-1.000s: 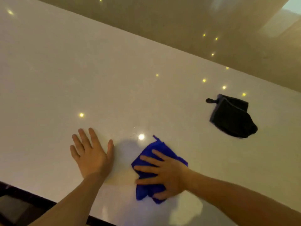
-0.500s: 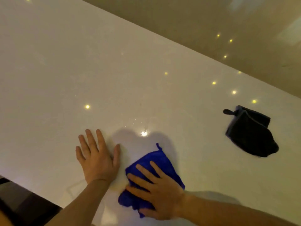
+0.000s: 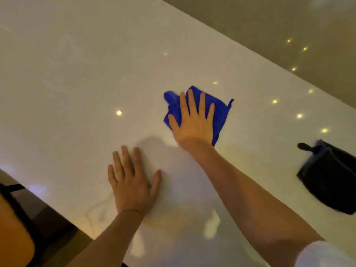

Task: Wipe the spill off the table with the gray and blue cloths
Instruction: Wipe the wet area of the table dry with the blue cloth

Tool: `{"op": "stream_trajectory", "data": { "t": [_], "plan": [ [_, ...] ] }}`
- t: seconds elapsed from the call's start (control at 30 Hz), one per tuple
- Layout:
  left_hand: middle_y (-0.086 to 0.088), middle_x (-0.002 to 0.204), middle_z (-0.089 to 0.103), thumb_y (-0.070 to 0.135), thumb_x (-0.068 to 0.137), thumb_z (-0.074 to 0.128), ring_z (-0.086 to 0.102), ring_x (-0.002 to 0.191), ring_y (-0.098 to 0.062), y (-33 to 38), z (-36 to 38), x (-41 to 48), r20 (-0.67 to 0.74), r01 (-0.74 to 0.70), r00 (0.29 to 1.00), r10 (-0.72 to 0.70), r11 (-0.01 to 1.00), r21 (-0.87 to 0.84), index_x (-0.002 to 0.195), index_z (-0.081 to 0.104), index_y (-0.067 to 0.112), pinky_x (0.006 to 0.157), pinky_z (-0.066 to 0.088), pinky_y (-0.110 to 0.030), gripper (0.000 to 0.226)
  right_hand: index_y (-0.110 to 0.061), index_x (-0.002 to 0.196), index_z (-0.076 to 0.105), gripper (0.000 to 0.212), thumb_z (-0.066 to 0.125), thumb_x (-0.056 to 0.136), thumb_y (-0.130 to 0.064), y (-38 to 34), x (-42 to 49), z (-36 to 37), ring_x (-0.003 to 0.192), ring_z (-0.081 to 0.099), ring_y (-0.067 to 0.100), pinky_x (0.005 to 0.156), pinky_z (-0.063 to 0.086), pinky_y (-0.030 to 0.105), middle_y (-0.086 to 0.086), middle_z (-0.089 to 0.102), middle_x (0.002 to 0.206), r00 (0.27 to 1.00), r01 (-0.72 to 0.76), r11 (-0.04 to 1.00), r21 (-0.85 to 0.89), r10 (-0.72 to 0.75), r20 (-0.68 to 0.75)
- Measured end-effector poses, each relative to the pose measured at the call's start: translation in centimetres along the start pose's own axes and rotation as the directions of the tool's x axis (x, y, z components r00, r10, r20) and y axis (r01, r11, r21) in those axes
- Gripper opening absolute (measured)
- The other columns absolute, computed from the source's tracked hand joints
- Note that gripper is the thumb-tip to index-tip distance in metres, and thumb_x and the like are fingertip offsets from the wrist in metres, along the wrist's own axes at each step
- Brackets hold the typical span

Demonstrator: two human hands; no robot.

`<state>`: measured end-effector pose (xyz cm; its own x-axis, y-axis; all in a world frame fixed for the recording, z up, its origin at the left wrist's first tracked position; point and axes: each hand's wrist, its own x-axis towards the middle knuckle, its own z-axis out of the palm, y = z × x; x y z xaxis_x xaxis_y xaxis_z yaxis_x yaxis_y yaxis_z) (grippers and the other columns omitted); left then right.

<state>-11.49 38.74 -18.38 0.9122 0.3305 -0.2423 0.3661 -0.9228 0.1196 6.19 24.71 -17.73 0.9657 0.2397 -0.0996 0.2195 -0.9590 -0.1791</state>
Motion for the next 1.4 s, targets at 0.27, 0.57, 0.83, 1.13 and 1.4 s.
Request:
{"op": "stream_trajectory", "data": {
  "t": [0.27, 0.57, 0.83, 1.13, 1.4],
  "plan": [
    [-0.011, 0.168, -0.014, 0.069, 0.092, 0.022, -0.014, 0.154, -0.034, -0.1, 0.0, 0.1, 0.014, 0.004, 1.0, -0.003, 1.0, -0.018, 0.16, -0.009, 0.021, 0.123, 0.001, -0.054, 0.089, -0.033, 0.153, 0.049, 0.067, 0.057, 0.094, -0.063, 10.2, -9.0, -0.1, 0.159, 0.015, 0.033, 0.123, 0.013, 0.065, 0.0, 0.033, 0.168, 0.202, 0.953, 0.247, 0.173, -0.949, 0.242],
    [-0.013, 0.169, -0.002, 0.07, 0.091, 0.02, -0.009, 0.155, -0.035, 0.0, -0.3, 0.0, -0.001, 0.011, 1.0, -0.011, 0.999, -0.038, 0.161, 0.007, 0.019, 0.123, -0.001, -0.052, 0.087, -0.049, 0.161, 0.014, 0.086, 0.02, 0.084, -0.088, 1.2, 4.1, -0.8, 0.154, -0.009, 0.053, 0.115, -0.015, 0.074, 0.0, 0.003, 0.175, 0.989, -0.133, 0.991, -0.024, 0.134, 0.064],
    [-0.011, 0.169, -0.011, 0.07, 0.092, 0.021, -0.013, 0.154, -0.033, -0.3, -0.2, 0.1, -0.004, -0.01, 1.0, 0.01, 0.998, -0.065, 0.16, -0.005, 0.02, 0.123, 0.0, -0.054, 0.089, -0.044, 0.155, 0.036, 0.083, 0.044, 0.082, -0.083, 2.7, -22.2, 0.9, 0.148, 0.015, 0.061, 0.112, 0.011, 0.082, 0.009, 0.033, 0.165, 0.964, 0.046, 0.994, -0.095, -0.019, 0.266],
    [-0.014, 0.169, 0.001, 0.07, 0.091, 0.021, -0.005, 0.155, -0.036, -0.1, 0.0, 0.1, -0.016, -0.002, 1.0, 0.002, 1.0, -0.027, 0.16, 0.006, 0.019, 0.122, 0.002, -0.053, 0.087, -0.05, 0.16, 0.019, 0.082, 0.027, 0.085, -0.084, -1.9, -2.3, 0.1, 0.151, -0.007, 0.059, 0.11, -0.002, 0.083, 0.003, 0.002, 0.175, 0.963, -0.259, 0.965, 0.025, 0.256, 0.086],
    [-0.014, 0.169, 0.005, 0.072, 0.091, 0.023, -0.002, 0.155, -0.036, -0.2, 0.8, 0.5, -0.073, -0.005, 0.997, 0.003, 1.0, -0.026, 0.158, 0.013, 0.018, 0.122, 0.002, -0.054, 0.086, -0.051, 0.16, 0.017, 0.082, 0.021, 0.086, -0.087, -0.7, 5.4, -0.1, 0.151, -0.008, 0.059, 0.113, -0.007, 0.08, 0.002, 0.006, 0.175, 0.993, -0.106, 0.994, -0.013, 0.107, 0.059]
  ]
}}
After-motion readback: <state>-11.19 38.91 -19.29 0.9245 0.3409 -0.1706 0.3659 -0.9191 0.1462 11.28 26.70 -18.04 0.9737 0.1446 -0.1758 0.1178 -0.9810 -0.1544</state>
